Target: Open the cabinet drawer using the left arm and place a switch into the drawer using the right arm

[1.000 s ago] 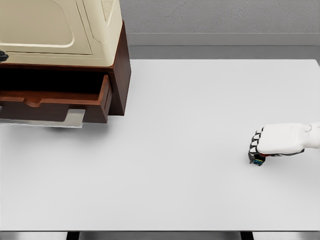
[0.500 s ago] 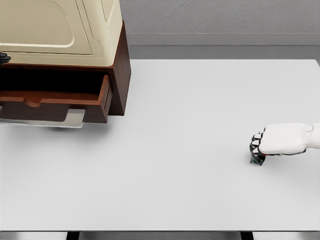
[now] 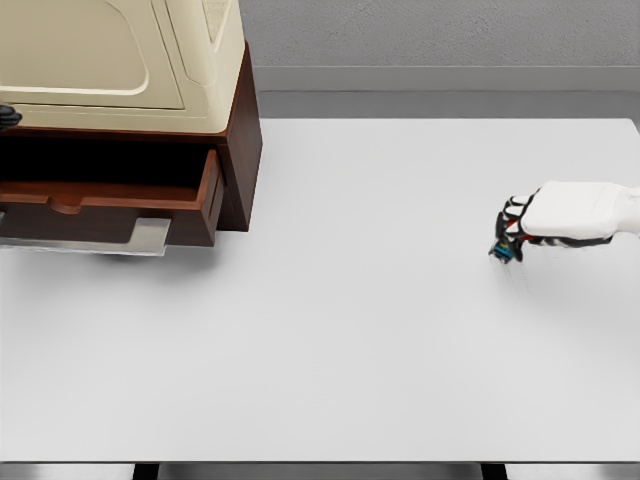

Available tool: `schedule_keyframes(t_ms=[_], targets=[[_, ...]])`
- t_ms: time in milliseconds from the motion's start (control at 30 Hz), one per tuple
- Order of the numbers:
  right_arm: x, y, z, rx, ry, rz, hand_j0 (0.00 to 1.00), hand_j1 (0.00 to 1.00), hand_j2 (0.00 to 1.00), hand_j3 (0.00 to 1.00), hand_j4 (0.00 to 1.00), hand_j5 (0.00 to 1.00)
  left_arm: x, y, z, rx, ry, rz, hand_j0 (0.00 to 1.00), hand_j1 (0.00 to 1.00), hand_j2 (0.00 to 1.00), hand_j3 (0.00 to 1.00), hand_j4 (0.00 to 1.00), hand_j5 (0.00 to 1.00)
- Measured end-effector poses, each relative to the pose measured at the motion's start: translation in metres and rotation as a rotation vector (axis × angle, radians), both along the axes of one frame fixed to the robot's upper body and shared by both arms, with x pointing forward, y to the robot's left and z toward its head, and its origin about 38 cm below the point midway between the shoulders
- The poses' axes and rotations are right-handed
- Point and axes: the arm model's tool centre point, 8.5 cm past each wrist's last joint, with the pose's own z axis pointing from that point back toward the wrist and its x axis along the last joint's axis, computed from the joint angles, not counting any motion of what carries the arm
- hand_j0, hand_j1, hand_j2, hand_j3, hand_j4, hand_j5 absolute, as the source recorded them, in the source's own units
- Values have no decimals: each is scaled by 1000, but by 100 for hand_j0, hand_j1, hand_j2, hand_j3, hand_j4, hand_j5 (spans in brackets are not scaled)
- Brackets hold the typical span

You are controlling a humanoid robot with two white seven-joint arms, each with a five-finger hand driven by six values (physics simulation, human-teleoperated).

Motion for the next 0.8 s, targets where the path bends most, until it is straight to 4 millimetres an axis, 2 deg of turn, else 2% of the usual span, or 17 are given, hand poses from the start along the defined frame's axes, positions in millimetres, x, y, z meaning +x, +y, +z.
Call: schedule_keyframes(t_ms=[200,333,500,800], targets=[[12,1,17,56,-49,-21,36,36,36,36,36,36,0,1,-1,0,2,3,100,100,100,100,100,100],[20,11,31,93,-92,-7,36,36,36,36,36,36,0,2,1,1,-1,6,100,100,100,100,100,100],[31,41,45,154,-138,50,35,35,35,35,35,35,0,3,1,3,-3,9,100,100,100,100,100,100],[41,97,58,243,-178,159,35,35,35,35,35,35,0,3,2,3,-3,10,100,100,100,100,100,100]])
